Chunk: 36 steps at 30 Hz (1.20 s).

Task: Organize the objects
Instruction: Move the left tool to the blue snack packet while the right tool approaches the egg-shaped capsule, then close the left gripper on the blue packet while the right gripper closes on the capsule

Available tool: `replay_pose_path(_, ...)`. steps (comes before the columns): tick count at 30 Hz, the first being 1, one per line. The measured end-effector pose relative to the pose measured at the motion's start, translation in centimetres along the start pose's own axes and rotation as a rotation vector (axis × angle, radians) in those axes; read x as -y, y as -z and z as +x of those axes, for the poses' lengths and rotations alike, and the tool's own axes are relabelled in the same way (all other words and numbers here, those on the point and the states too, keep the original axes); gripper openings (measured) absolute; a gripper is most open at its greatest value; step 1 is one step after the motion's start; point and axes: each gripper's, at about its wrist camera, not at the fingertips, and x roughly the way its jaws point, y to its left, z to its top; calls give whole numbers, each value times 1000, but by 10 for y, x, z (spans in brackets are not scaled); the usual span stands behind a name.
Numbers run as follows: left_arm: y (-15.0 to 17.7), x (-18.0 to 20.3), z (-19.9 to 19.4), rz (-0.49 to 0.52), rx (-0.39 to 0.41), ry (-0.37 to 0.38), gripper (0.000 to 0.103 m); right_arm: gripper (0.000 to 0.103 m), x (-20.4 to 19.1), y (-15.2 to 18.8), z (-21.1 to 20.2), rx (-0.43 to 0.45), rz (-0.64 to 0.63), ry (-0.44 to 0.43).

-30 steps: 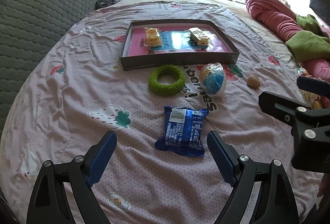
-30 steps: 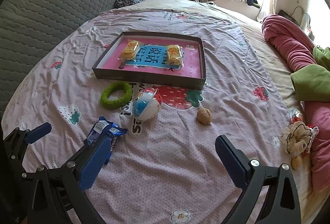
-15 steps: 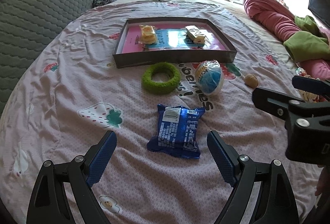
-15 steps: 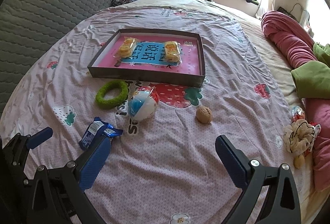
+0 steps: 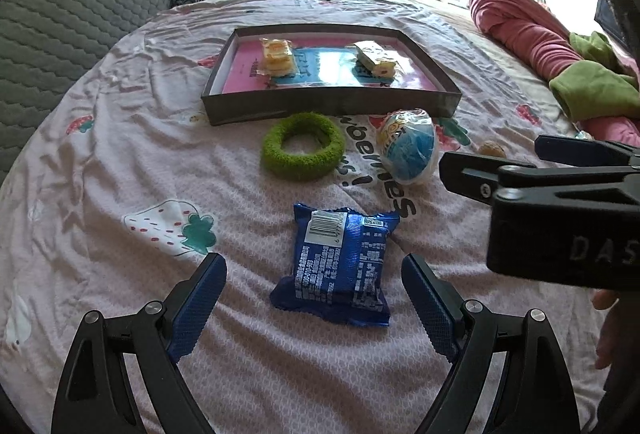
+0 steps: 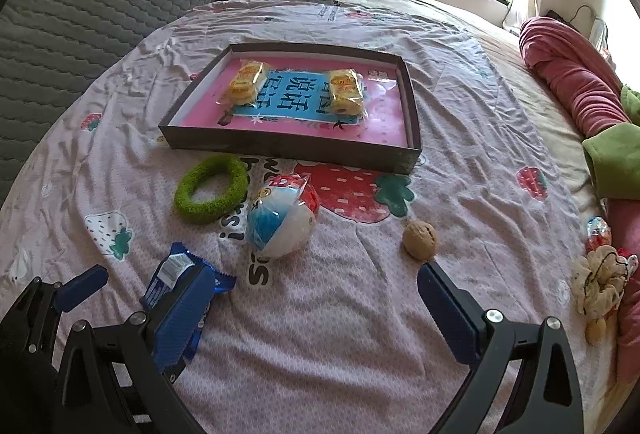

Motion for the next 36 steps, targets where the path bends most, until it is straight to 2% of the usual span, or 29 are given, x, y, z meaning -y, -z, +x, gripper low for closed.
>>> replay_pose_path(17, -10, 1, 28, -5, 1, 23, 90, 102, -6, -16, 46, -37, -4, -5)
replay_pose_path(26, -5, 3, 41, 8, -20, 34, 90, 102, -8, -23, 69, -66, 0, -17)
replay_pose_path(31, -5, 2, 43, -3, -9, 62, 90, 79, -13, -24, 77, -89, -18, -14)
replay_pose_path(35, -6, 2, 43, -1, -4, 63, 90, 67, -15, -24, 81, -96, -30, -14)
replay_pose_path(36, -6, 3, 42, 2, 0, 64, 89, 60, -16, -24, 82, -99, -31, -19)
